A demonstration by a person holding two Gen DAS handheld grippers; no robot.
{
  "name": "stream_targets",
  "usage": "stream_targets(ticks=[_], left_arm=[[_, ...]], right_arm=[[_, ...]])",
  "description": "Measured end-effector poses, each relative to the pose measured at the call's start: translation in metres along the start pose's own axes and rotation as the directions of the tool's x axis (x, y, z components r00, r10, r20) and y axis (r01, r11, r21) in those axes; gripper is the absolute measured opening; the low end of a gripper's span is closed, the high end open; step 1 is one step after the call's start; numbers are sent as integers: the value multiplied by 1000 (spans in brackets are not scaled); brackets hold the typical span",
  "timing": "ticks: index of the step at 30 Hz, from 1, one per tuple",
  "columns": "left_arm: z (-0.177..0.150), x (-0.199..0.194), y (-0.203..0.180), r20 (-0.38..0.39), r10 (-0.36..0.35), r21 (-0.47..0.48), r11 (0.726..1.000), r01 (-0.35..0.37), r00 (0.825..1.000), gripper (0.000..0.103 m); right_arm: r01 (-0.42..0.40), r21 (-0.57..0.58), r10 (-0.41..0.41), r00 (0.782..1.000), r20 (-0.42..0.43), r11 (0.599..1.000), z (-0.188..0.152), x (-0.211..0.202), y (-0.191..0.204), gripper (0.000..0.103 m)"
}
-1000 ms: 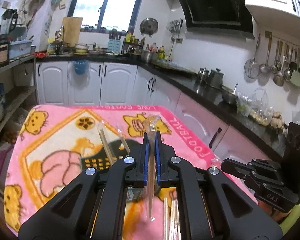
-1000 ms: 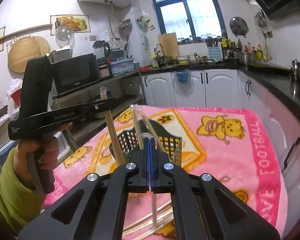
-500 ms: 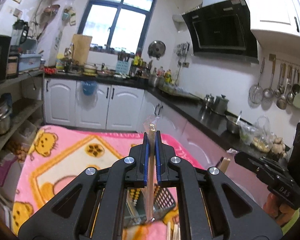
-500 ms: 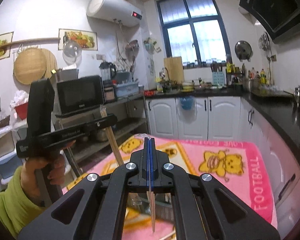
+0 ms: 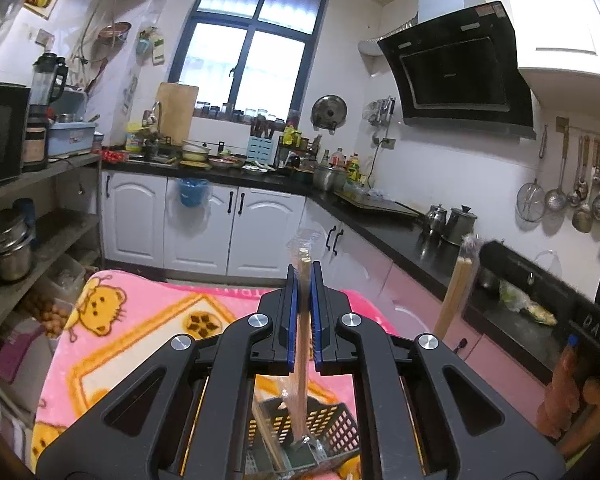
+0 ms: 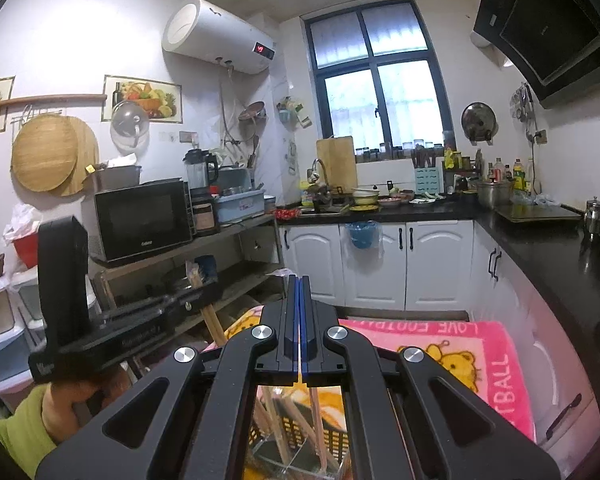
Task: Organize utensils
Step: 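Lift both held chopstick pairs and carry them above the caddy, then lower both chopstick pairs into the caddy and open both tools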
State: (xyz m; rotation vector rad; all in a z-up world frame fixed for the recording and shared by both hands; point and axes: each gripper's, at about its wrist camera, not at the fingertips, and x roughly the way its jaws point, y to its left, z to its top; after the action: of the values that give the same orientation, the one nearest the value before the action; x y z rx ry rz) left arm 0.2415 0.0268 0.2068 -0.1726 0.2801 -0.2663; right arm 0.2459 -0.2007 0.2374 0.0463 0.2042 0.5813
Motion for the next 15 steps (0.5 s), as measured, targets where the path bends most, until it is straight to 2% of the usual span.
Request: stream_targets(ticks=[7,15], left_arm=[[-15,15,-4,-16,36,30,999,-36,999,3],[-39,32,-1,-38,55,33,998,-54,998,3]], right_arm=[[1,0,-1,1000,5,1000,3,22,-3,1],[6,26,-5,999,-35,1000,-25,49,-8,1]])
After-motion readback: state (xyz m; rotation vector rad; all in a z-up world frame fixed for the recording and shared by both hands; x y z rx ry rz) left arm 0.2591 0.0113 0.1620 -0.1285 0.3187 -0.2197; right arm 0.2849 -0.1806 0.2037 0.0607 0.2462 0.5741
